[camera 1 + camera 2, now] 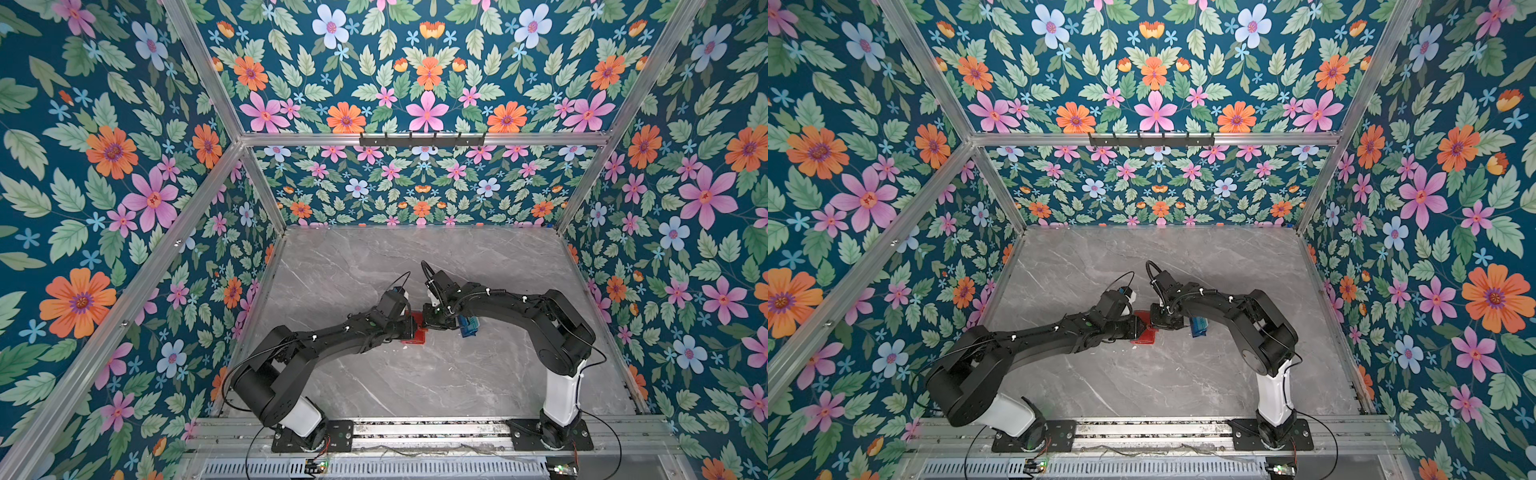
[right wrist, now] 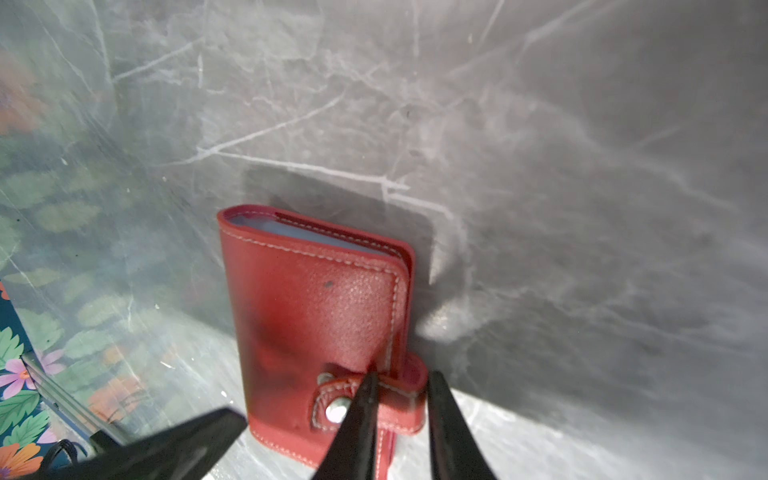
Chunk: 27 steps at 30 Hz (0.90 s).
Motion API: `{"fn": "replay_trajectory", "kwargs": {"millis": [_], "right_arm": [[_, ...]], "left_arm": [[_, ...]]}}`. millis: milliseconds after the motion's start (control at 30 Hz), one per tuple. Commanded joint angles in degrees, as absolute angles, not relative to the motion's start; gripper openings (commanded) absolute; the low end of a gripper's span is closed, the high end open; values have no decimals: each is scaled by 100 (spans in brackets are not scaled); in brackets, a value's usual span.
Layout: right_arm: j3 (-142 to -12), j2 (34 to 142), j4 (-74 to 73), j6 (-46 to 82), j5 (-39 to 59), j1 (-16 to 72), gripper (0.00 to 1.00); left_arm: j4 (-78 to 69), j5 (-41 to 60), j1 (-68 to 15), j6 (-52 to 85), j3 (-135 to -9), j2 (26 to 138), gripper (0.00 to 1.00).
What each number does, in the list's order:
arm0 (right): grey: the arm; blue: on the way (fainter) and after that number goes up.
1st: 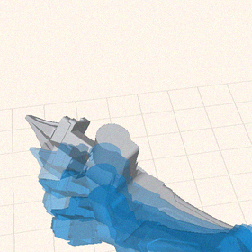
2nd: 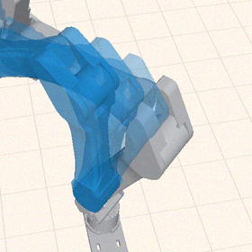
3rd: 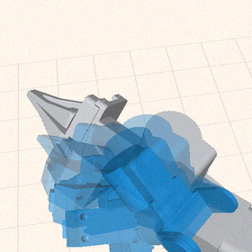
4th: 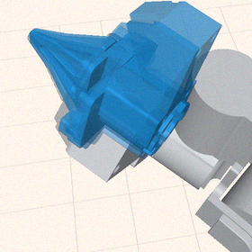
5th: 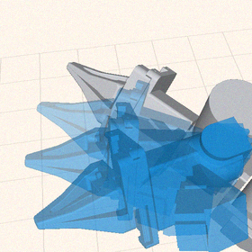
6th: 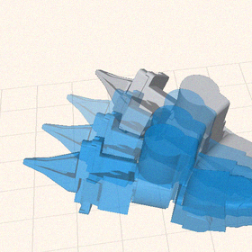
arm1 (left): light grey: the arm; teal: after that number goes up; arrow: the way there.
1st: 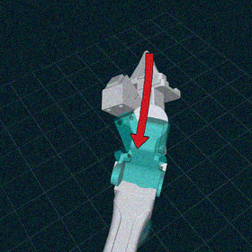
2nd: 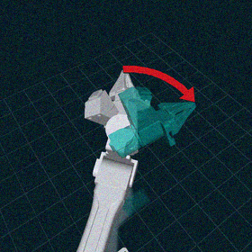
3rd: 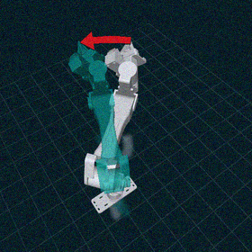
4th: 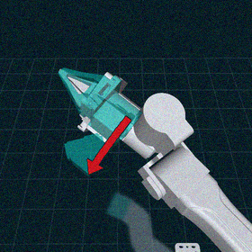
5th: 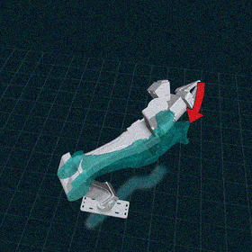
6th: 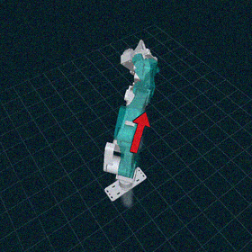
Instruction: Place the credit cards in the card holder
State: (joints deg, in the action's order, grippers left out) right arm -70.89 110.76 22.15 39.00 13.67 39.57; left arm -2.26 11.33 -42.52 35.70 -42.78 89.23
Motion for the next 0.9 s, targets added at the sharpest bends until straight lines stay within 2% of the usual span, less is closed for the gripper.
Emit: {"fn": "replay_trajectory", "kwargs": {"millis": [0, 667, 867], "right_arm": [[-7083, 11152, 2471, 3927, 1283, 3981, 23], [-7188, 11226, 2564, 3902, 1283, 3988, 23], [-7211, 11178, 2604, 3883, 1258, 3987, 23]], "left_arm": [[-544, 1367, -4219, 3563, -4350, 9078, 31], [-721, 1714, -4168, 3603, -4449, 9532, 16], [-686, 1706, -4170, 3594, -4501, 9548, 0]]}}
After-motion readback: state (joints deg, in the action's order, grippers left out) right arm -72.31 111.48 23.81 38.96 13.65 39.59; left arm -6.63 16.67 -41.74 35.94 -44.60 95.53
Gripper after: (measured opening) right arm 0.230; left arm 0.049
